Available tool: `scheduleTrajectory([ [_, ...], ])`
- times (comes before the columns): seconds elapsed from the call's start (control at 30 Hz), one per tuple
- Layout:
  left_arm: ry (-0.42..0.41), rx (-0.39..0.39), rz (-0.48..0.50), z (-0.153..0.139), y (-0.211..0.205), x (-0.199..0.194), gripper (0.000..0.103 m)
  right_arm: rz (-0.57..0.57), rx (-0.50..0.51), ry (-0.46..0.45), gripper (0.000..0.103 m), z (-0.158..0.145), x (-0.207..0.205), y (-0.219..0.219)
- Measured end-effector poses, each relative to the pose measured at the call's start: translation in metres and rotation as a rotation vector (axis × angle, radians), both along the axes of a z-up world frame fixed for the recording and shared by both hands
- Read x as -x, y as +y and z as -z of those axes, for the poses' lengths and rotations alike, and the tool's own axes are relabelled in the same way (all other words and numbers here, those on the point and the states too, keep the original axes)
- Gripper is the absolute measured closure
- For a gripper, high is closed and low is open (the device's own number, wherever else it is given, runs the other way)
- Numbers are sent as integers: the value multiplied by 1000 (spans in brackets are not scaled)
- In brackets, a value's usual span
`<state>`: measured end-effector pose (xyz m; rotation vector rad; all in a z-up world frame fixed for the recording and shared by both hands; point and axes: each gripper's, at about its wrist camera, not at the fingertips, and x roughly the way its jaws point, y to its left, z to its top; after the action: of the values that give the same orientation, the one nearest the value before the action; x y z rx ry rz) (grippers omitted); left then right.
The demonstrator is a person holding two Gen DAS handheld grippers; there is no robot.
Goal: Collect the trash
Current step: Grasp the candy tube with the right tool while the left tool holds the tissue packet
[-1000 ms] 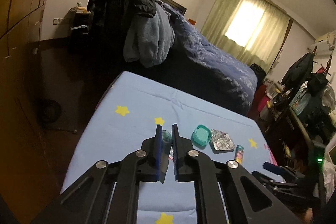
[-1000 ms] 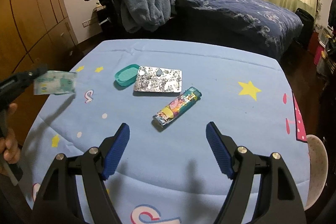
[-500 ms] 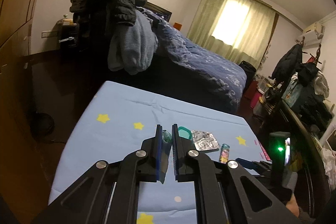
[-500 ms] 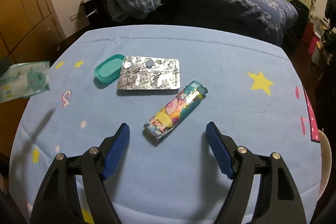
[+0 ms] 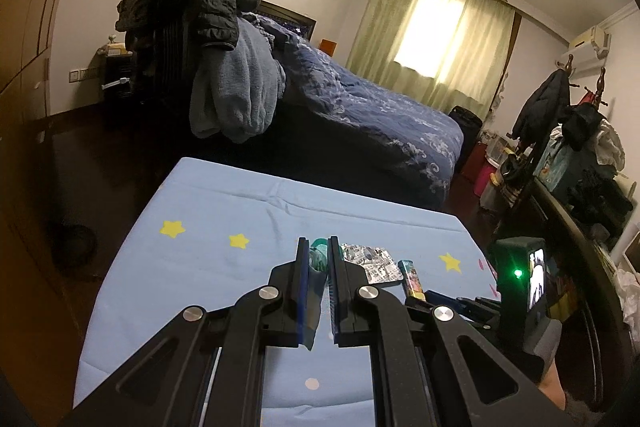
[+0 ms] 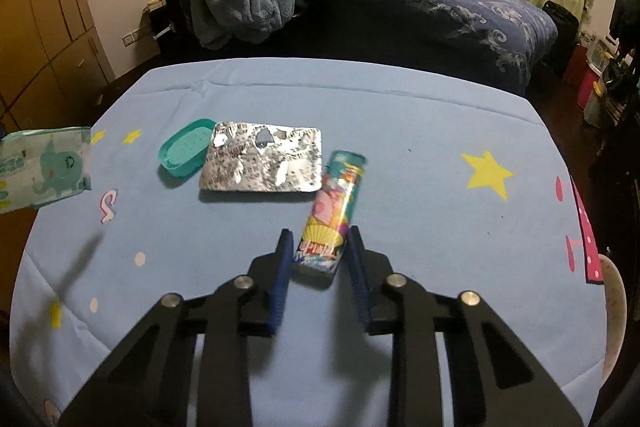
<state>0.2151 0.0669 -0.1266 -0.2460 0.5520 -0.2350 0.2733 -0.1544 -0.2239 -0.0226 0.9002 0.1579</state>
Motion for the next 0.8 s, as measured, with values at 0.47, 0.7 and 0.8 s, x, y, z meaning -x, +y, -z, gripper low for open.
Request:
scheduleTrajectory([
  [0.47,-2,-85,-36,-13,-29,10,94,-27,-103,-32,79,-28,45,-31],
  [0.7,-6,-97,-9,-19,-47,13,94,-22,-146,-45,80,-38,64,-48],
  [0.8,-10,-106,4,-22,-55,15,94,-19,-160,-59,81,-44,69,-55],
])
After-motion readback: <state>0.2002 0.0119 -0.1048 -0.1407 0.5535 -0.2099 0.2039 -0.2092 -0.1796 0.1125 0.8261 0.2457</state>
